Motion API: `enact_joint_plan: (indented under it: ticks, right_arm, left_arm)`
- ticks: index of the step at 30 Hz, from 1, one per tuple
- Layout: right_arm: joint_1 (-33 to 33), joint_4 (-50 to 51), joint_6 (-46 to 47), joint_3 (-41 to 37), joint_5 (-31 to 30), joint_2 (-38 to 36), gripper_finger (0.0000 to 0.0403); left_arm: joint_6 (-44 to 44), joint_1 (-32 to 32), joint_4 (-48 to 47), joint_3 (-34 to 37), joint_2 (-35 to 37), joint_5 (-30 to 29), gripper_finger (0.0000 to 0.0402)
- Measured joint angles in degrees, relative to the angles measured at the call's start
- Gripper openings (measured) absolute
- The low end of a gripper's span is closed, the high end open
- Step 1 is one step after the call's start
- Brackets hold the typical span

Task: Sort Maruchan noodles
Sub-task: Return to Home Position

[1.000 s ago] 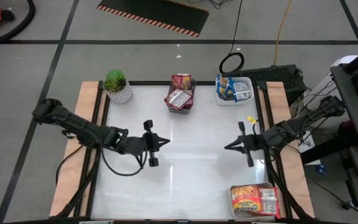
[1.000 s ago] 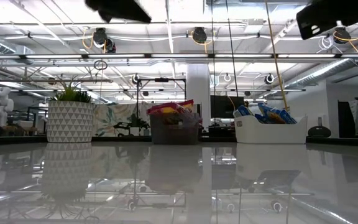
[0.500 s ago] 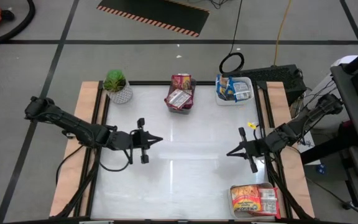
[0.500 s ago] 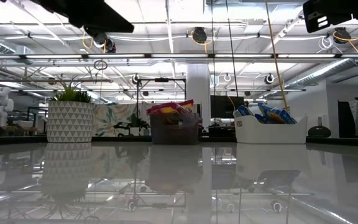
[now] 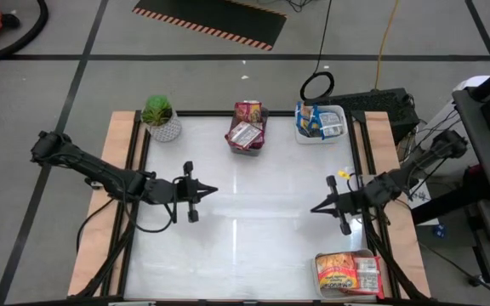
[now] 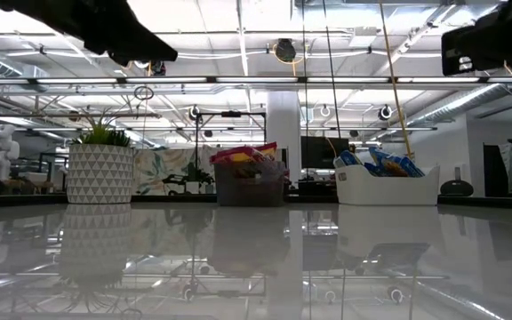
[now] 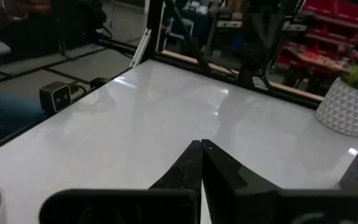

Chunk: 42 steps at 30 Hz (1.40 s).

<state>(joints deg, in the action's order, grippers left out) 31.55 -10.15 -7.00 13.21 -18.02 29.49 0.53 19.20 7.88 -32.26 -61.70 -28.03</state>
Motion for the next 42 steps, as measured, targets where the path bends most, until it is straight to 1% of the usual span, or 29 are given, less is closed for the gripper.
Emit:
enact_joint_plan:
  ticks: [4,11,17,20,25,27,34,38,40,42]
  right_arm:
    - [-0.8,-1.67,-1.14,-3.73,-0.06,-4.53,0.0]
    - [-1.29,-1.84,-1.23,-7.39,0.39,-12.43,0.0]
    - [-1.31,-2.11,-1.23,-9.65,7.35,-17.74,0.0]
    - [-1.41,-4.01,-1.33,-11.6,9.17,-19.7,0.0]
    - [-1.6,-2.93,-0.84,-12.09,9.45,-20.17,0.0]
    - [-1.6,-3.37,-1.72,-12.1,10.84,-20.21,0.0]
    - [-1.62,-2.95,-6.04,-12.22,10.78,-20.26,0.0]
    - [-3.12,-0.57,-5.41,-12.22,10.54,-20.24,0.0]
    - [-4.26,0.72,-3.83,-12.26,10.53,-20.23,0.0]
    - [-5.37,2.17,-2.4,-12.26,10.49,-20.24,0.0]
  left_arm:
    - [-0.24,0.0,0.05,0.55,-0.01,0.02,0.0008]
    - [-0.32,-0.07,0.09,0.55,-0.01,0.02,0.0008]
    - [-0.32,-0.07,0.07,0.55,-0.03,0.04,0.0008]
    - [-0.32,-0.07,0.07,0.55,-0.03,0.04,0.0008]
    - [-0.23,-0.51,0.06,0.55,-0.06,0.1,0.0008]
    - [0.01,-0.88,0.11,0.55,-0.06,0.09,0.0008]
    - [-0.08,-1.29,0.09,0.55,-0.06,0.09,0.0008]
    - [-0.18,-1.29,0.12,0.55,-0.06,0.14,0.0008]
    - [-1.07,-1.29,0.88,0.58,-0.06,1.95,0.0008]
    - [-3.91,-1.31,4.09,1.96,0.01,5.97,0.0008]
